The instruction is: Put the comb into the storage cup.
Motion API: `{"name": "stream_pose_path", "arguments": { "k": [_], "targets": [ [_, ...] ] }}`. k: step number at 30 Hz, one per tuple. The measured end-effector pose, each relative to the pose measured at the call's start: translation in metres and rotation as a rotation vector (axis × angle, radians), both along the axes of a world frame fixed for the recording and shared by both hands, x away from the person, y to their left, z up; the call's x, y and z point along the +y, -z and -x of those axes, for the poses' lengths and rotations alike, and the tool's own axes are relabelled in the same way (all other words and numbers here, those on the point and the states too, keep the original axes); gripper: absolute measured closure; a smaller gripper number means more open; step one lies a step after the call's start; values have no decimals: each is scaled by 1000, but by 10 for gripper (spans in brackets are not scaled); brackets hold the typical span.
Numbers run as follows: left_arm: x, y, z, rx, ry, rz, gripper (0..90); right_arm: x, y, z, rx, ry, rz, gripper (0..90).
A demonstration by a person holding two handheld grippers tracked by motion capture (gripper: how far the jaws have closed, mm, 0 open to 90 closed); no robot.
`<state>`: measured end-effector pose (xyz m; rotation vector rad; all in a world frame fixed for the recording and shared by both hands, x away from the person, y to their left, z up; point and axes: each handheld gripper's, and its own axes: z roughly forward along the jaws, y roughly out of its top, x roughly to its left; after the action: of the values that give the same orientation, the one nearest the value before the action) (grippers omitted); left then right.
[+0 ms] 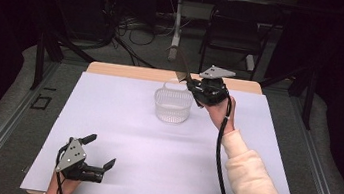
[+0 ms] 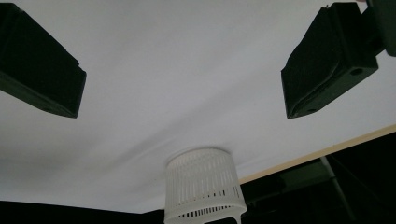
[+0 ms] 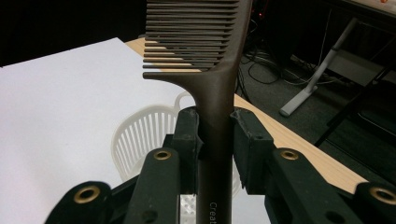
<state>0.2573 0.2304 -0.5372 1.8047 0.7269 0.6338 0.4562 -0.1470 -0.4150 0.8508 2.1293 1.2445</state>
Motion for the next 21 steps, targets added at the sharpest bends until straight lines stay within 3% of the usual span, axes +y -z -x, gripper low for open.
{"name": "stream_pose_path", "arguments": {
  "k": [21],
  "targets": [
    [0,0,0,-1,0,-2,0,7,1,-1,-33,0,-18,726]
  ]
}}
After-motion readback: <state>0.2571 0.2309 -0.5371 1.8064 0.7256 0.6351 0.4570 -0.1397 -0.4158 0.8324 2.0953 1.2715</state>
